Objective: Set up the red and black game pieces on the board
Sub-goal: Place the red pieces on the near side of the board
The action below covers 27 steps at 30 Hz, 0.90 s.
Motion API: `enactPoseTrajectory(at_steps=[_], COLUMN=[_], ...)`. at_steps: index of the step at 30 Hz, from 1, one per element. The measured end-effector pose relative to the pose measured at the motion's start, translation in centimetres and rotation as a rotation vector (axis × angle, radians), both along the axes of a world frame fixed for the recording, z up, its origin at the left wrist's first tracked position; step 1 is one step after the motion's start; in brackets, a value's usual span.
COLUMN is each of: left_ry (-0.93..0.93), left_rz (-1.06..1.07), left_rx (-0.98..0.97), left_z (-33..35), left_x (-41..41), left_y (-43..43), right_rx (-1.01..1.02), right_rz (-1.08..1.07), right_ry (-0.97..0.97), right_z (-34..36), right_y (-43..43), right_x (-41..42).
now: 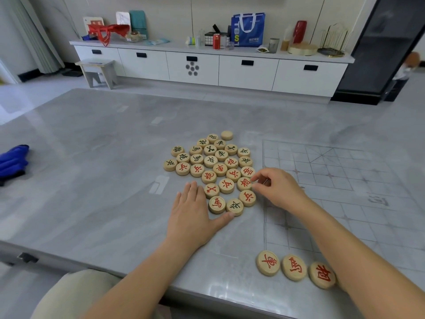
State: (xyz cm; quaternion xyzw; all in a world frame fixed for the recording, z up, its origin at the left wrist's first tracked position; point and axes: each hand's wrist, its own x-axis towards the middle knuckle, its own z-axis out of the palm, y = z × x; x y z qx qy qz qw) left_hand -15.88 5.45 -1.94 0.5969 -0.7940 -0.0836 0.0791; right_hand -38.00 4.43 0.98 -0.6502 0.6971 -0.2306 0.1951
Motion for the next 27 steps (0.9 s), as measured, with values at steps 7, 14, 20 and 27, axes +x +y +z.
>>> enactPoseTrajectory(at_steps=[7, 14, 20, 27], left_ry=[-0.001, 0.049, 0.112, 0.101], left_rz=[-0.009, -0.001, -0.001, -0.018], left_rx=[0.013, 0.029, 0.035, 0.002], left_z=[-0.1, 0.1, 0.3, -0.2], left_x=[0.0, -0.1, 0.0, 0.4], left_y=[0.0, 0.2, 0.1, -0.3], right_rx=[-0.022, 0.019, 0.018, -0.012], right_rz=[0.096, 0.162, 0.184, -0.027], right_ry=[0.016, 0.228, 0.298, 0.072], right_z=[1.1, 1.2, 1.1, 3.2], right_y=[1.4, 2.1, 1.7, 7.6], right_x=[2.5, 6.1, 8.0, -0.6])
